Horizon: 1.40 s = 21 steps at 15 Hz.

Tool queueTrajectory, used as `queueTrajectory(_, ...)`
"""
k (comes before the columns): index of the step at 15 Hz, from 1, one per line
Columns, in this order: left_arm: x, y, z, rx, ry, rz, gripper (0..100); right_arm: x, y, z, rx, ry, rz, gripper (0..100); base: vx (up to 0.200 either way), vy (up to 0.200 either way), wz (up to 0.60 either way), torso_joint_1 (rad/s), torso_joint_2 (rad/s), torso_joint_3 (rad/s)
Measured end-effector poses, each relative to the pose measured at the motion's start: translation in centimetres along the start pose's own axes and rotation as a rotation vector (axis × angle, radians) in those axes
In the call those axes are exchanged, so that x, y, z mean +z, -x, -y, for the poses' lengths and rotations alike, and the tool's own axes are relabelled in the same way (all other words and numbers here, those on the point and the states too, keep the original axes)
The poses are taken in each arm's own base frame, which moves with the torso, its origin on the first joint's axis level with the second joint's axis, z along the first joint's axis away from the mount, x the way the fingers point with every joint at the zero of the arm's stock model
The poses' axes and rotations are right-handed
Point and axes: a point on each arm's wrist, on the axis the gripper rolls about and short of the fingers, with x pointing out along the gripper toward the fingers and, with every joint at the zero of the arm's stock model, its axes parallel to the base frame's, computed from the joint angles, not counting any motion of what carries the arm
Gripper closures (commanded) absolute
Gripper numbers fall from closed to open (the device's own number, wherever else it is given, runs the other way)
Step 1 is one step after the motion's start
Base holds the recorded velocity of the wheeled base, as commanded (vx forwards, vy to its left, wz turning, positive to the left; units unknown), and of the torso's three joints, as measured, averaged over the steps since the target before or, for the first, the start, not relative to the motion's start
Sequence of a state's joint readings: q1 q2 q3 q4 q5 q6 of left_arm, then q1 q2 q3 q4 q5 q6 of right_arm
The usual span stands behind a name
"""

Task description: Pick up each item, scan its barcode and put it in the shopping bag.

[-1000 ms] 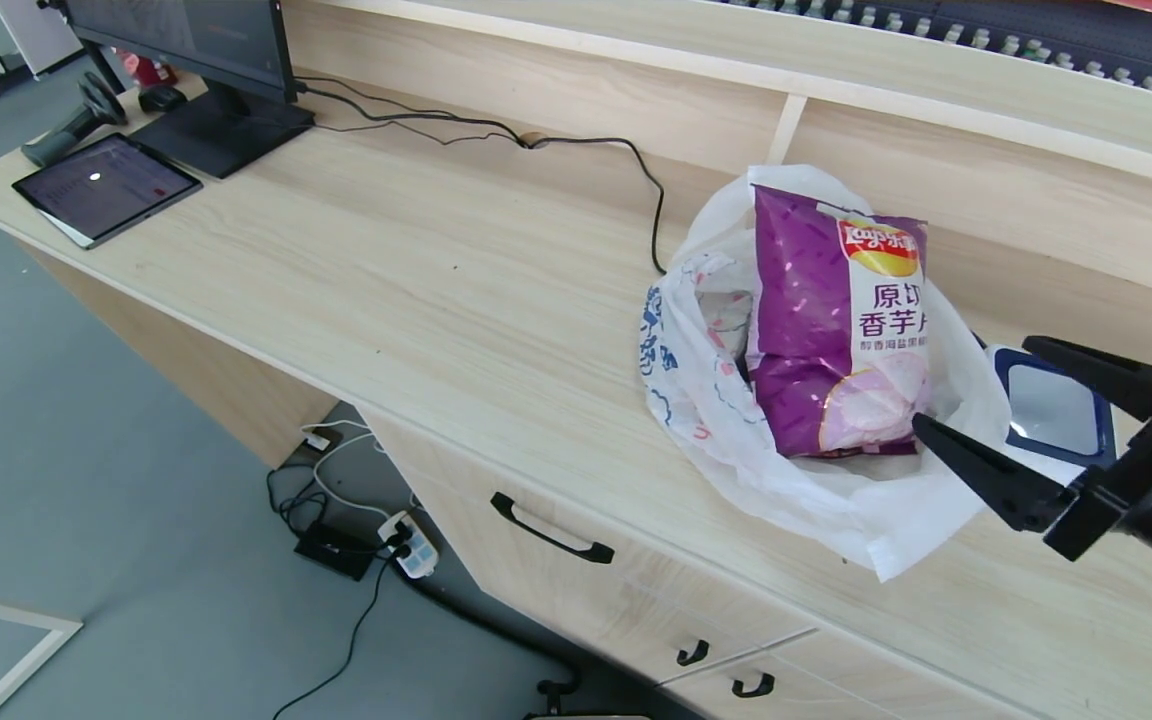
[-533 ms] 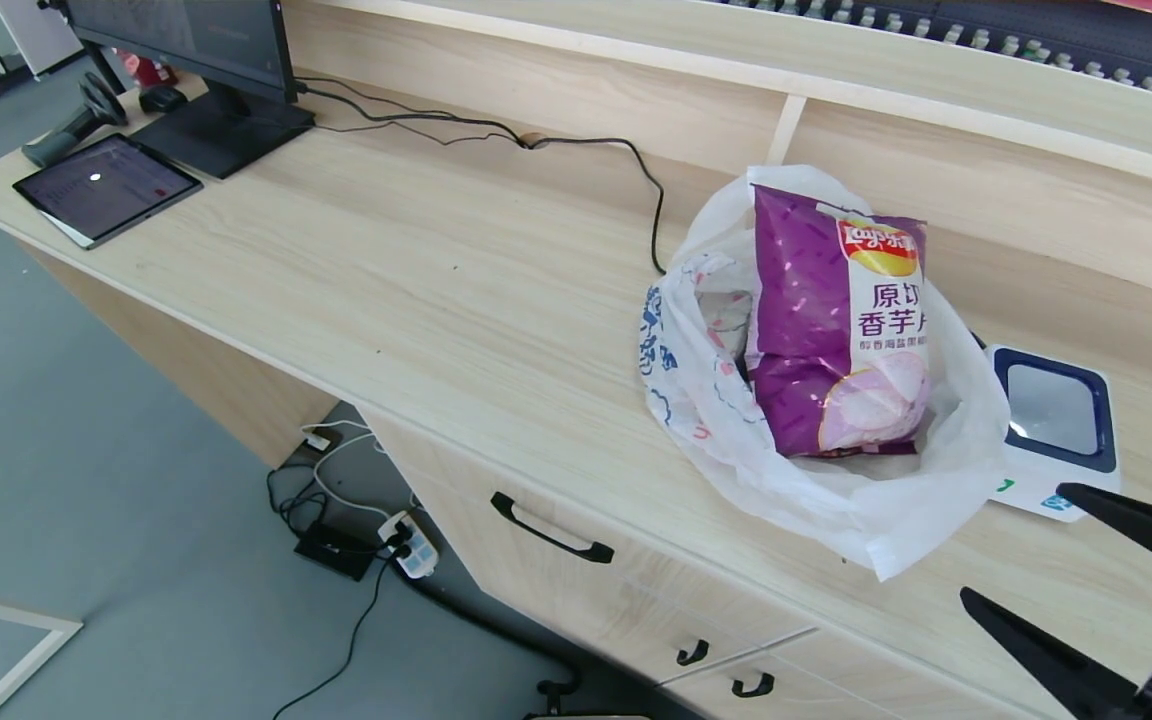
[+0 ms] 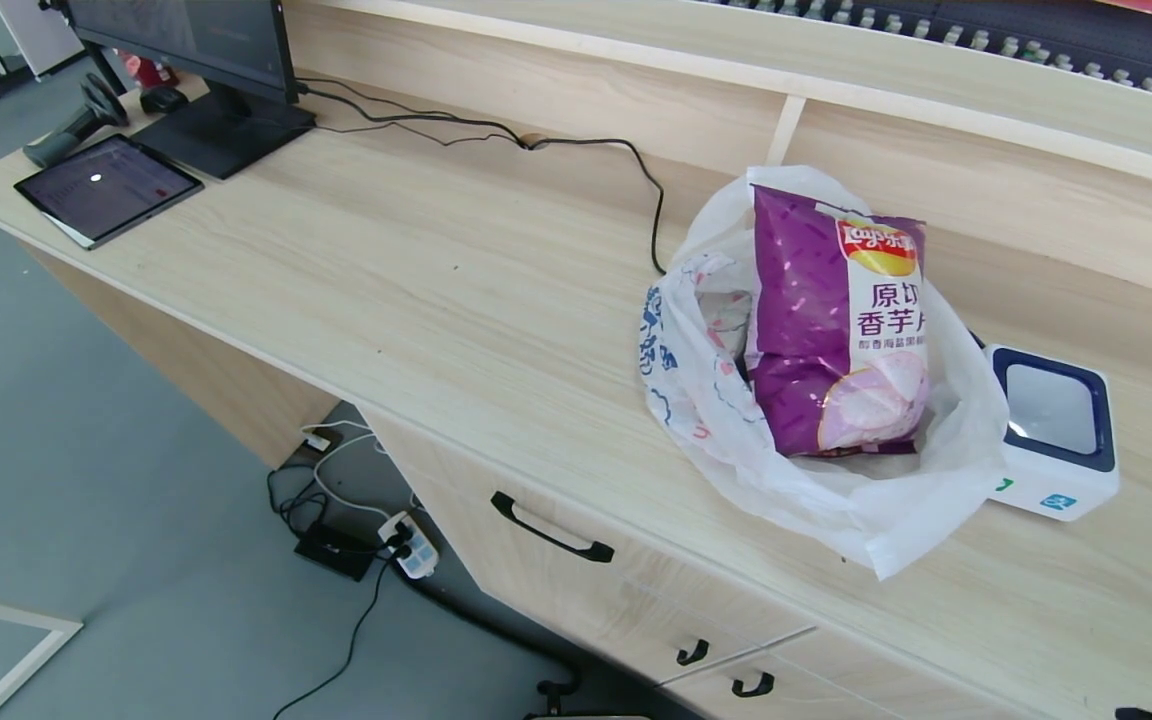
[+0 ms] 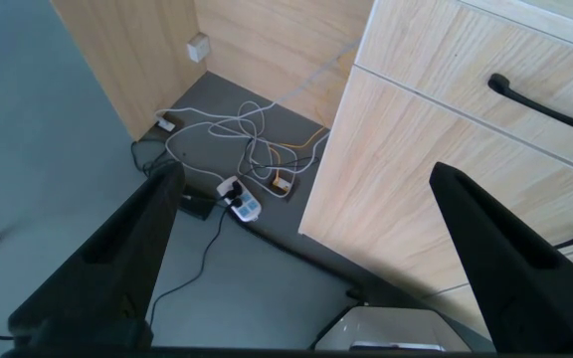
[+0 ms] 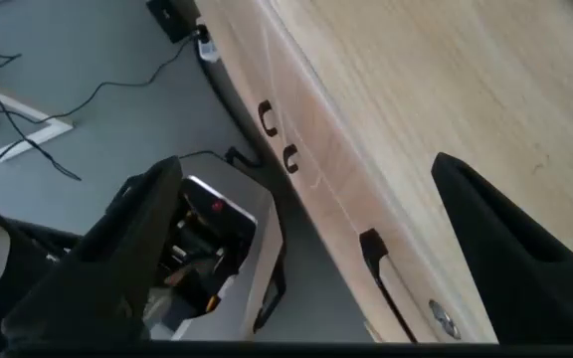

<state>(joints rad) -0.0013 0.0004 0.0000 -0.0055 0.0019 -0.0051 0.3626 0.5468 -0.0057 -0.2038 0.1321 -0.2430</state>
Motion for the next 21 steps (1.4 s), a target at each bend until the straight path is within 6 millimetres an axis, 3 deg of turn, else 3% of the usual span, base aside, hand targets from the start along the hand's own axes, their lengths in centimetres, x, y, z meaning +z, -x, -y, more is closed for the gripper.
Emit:
queueTrajectory(3,0.0,0.0,0.0,0.0,-0.001,0.0,0,-1.8,1.6,-0.7,-0.009,-0.031,0.016,0,0.0,0.0,0.0,0.0,0.0,0.0)
queueTrajectory(6,0.0,0.0,0.0,-0.001,-0.002,-0.002,0,-1.9,2.0,-0.7,-0.061,-0.068,0.039,0,0.0,0.0,0.0,0.0,0.0,0.0)
queueTrajectory(12,0.0,0.0,0.0,0.0,0.001,-0.002,0,-2.0,2.2,-0.9,-0.445,-0.221,0.016,0,0.0,0.0,0.0,0.0,0.0,0.0)
queueTrajectory(16,0.0,0.0,0.0,-0.001,0.0,-0.002,0,-2.0,3.0,-1.9,-0.343,-0.178,0.202,0,0.0,0.0,0.0,0.0,0.0,0.0)
queueTrajectory(21,0.0,0.0,0.0,-0.001,0.0,-0.003,0,-2.4,3.4,-2.3,-0.234,-0.145,0.283,0,0.0,0.0,0.0,0.0,0.0,0.0)
